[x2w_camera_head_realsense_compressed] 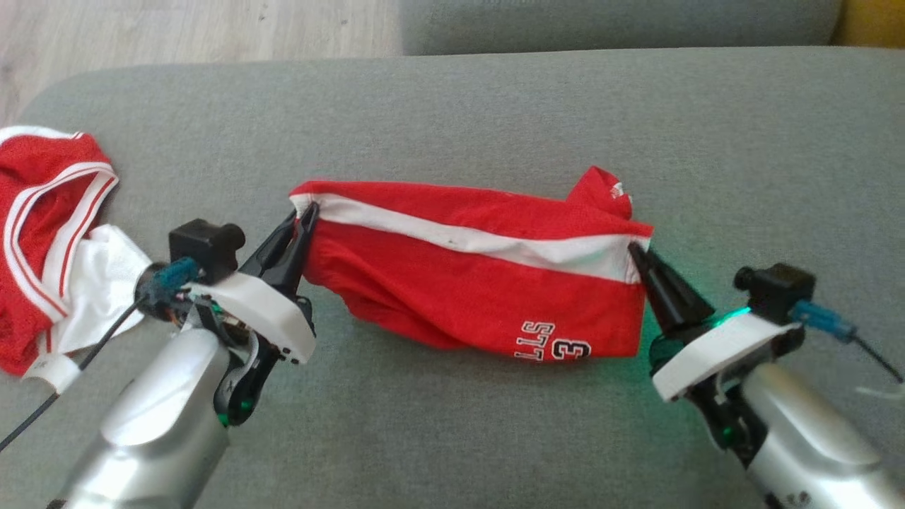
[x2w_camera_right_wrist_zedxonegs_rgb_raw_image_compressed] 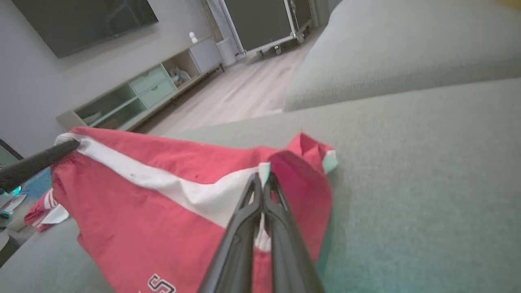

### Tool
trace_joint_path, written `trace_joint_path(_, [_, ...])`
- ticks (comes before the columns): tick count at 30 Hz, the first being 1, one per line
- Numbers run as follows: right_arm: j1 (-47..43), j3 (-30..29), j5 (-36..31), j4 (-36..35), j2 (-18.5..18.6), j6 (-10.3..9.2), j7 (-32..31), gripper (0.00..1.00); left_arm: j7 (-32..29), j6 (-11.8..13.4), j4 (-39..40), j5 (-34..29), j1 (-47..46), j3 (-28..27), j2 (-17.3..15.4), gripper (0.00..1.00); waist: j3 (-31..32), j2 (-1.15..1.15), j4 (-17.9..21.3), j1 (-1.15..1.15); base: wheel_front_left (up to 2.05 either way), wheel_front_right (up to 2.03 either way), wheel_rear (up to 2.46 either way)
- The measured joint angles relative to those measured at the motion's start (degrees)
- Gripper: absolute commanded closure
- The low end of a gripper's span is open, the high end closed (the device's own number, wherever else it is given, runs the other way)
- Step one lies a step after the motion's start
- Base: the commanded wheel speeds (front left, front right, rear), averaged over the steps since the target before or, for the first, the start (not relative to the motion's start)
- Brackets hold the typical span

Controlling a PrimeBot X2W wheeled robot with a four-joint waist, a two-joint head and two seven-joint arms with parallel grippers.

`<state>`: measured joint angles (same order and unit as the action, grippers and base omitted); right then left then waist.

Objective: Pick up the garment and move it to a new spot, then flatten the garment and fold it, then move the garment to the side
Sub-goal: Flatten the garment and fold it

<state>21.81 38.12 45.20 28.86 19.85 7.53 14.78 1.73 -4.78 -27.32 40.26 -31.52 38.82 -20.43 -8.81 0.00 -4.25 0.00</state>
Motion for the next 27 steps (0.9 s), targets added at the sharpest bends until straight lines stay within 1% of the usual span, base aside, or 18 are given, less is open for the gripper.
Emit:
trace_joint_path(3, [0.1,-1.4,0.0,-4.0,2.1,0.00,0.0,1.00,1.6,-0.5,1.5,-0.8,-0.3,0.2,-0.3,1.00,0.4,0.00,0.9,0.00,0.00,0.00,0.00])
trace_joint_path(7, [3.8,-2.5,-1.5,-8.7,7.4,0.00,0.0,1.00,1.8,-0.8,2.3,-3.4,-5.3,0.6,-0.8,1.00,-0.1,0.00,2.3,0.00,0.00,0.00,0.00])
trace_joint_path(11, [15.0,-2.9,-3.9,-12.7,13.3,0.00,0.0,1.00,1.6,-1.1,2.0,-4.4,-14.2,0.3,-0.7,1.00,-1.5,0.00,4.0,0.00,0.00,0.00,0.00])
trace_joint_path(14, [25.6,-1.4,-4.7,-14.0,16.4,0.00,0.0,1.00,2.3,-1.3,-0.2,-6.0,-21.2,0.2,-0.4,1.00,-3.3,0.00,5.3,0.00,0.00,0.00,0.00])
trace_joint_path(16, [32.5,0.2,-5.2,-13.9,17.5,0.00,0.0,1.00,3.9,-1.8,-2.3,-7.7,-26.2,0.2,-0.1,1.00,-4.7,0.00,6.2,0.01,0.00,0.00,0.00])
trace_joint_path(18, [38.8,0.8,-5.7,-12.9,18.2,0.00,0.0,1.00,7.5,-1.9,-4.3,-10.2,-32.2,0.5,0.9,1.00,-6.4,0.00,6.8,0.01,0.00,0.00,0.00])
trace_joint_path(20, [44.8,0.3,-6.2,-11.5,18.6,0.00,0.0,1.00,10.8,-1.9,-6.8,-12.8,-39.1,0.3,2.0,1.00,-8.2,0.00,7.2,0.02,0.00,0.00,0.00])
trace_joint_path(22, [49.7,-0.8,-7.1,-10.4,19.0,0.00,0.1,1.00,12.5,-1.7,-8.5,-14.2,-45.4,-1.1,3.5,1.00,-10.0,0.00,7.6,0.02,0.00,0.00,0.00])
trace_joint_path(24, [53.3,-2.5,-8.5,-9.9,19.7,0.00,0.1,1.00,13.0,-1.1,-8.3,-16.1,-49.9,-2.9,4.7,1.00,-11.7,0.00,7.7,0.02,0.00,0.00,0.00])
trace_joint_path(26, [54.7,-4.3,-8.6,-10.1,20.7,0.00,0.2,1.00,13.1,-1.1,-5.8,-17.0,-51.1,-5.3,5.6,1.00,-13.2,0.00,7.6,0.02,0.00,0.00,0.00])
trace_joint_path(27, [54.6,-5.1,-8.6,-10.4,21.2,0.00,0.2,1.00,13.1,-1.2,-4.9,-17.4,-50.6,-5.7,5.9,1.00,-13.8,0.00,7.4,0.02,0.00,0.00,0.00])
